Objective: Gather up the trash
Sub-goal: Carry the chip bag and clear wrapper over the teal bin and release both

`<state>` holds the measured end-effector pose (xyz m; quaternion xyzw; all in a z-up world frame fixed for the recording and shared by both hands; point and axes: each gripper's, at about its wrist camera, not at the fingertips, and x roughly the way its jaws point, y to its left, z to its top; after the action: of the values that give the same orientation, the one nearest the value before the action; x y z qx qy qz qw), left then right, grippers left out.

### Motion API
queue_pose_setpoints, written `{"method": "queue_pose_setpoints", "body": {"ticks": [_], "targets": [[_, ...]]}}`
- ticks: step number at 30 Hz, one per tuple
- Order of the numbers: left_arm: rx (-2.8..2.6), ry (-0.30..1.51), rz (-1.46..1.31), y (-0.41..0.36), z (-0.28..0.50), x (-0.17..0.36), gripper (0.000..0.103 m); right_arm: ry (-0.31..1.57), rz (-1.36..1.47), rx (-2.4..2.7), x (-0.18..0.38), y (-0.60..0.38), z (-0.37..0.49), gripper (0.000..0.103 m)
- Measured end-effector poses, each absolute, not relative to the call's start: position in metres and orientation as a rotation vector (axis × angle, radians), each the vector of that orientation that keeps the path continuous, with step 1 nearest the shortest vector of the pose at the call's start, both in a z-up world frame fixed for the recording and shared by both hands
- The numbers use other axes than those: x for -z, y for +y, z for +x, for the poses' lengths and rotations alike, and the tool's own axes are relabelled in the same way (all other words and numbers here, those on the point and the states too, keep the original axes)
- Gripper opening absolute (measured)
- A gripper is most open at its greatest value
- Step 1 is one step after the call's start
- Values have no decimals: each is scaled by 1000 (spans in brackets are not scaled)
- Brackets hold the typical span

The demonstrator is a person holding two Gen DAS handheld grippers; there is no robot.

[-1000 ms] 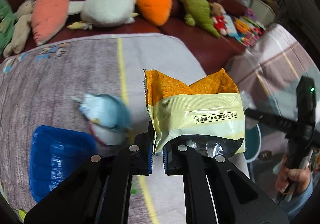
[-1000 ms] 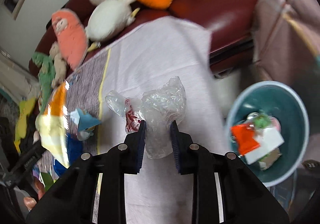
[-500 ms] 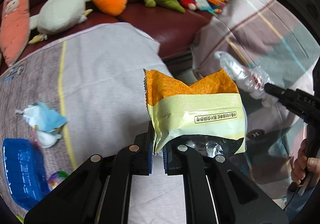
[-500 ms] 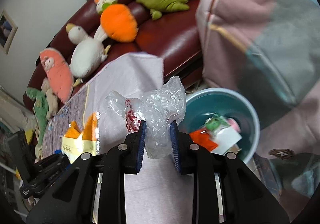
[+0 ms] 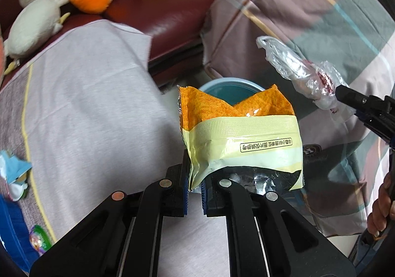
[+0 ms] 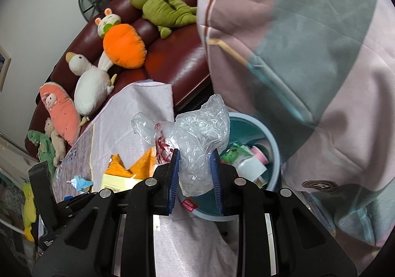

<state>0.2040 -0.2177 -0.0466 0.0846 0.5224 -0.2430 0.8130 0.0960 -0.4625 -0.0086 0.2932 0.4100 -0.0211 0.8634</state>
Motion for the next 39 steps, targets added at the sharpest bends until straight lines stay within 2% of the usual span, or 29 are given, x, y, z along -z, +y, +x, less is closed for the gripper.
{"method": "queue_pose_setpoints", "body": {"ticks": [8, 9, 10, 11, 12, 13, 14, 31, 33, 34, 35, 36, 39], "targets": [[545, 1151, 224, -255, 210, 66, 11, 871, 637, 73, 19, -482, 92, 25], [542, 1161, 224, -258, 211, 69, 18, 873, 640, 76, 20, -483, 93, 25], [540, 1170, 222, -260, 213, 72, 36, 875, 641, 78, 21, -485, 93, 25], [541, 1174, 219, -261, 214, 74, 49, 877, 644, 80, 22, -486, 93, 25], [537, 1164, 219, -263, 214, 75, 69, 878, 646, 82, 23, -487, 93, 25], [528, 1154, 222, -263, 213, 75, 81, 880, 647, 84, 25, -488, 94, 25], [523, 1144, 227, -264, 213, 75, 83, 881, 648, 86, 25, -488, 94, 26], [541, 1174, 134, -235, 204, 73, 90, 938, 625, 67, 38, -474, 112, 28], [537, 1174, 125, -231, 205, 73, 90, 948, 616, 60, 39, -470, 114, 34], [535, 1173, 121, -228, 205, 72, 90, 952, 612, 57, 40, -467, 116, 43], [532, 1173, 117, -226, 205, 72, 90, 957, 612, 53, 40, -466, 118, 59], [529, 1174, 113, -223, 205, 72, 91, 962, 614, 52, 41, -464, 119, 65], [522, 1175, 97, -216, 206, 71, 91, 964, 618, 55, 41, -462, 121, 67]]}}
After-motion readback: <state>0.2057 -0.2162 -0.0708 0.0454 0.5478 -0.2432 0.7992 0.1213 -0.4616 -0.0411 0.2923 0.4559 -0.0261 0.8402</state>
